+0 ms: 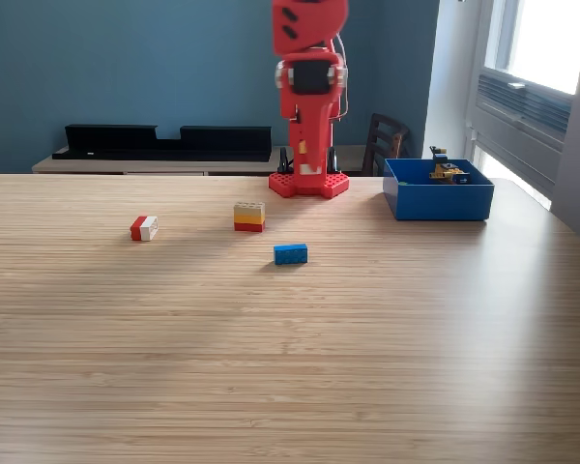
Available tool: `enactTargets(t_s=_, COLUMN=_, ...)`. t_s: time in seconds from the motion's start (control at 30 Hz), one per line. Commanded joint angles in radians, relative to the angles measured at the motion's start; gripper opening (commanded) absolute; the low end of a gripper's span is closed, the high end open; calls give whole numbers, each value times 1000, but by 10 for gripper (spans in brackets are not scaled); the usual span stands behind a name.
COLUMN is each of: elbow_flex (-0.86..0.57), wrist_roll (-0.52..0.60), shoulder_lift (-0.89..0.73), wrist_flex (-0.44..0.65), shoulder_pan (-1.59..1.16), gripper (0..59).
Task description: Grasp a lego block and put it in the bin.
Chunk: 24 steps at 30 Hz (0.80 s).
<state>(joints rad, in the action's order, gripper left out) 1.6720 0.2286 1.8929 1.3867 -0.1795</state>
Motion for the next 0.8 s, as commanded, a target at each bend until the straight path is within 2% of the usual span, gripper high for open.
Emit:
enactTargets(t_s=0.03, elbow_flex=-74, wrist_roll=14, shoulder_lift=34, wrist_flex=15, shoulder_pan=-373, gripper=0)
enactTargets(t_s=0.37, elbow_flex=37, wrist_roll=54, shoulder_lift=32, wrist_flex=20, shoulder_pan=-899, gripper=0)
enactTargets(t_s=0.63, elbow_flex=144, wrist_roll=11, shoulder_lift=32, wrist_flex=18, shoulder_pan=-980, gripper=0)
enactTargets(t_s=0.8, elbow_flex=127, wrist_roll=-9, shoulder_lift=29, wrist_flex=17, shoulder_pan=-979, gripper=0)
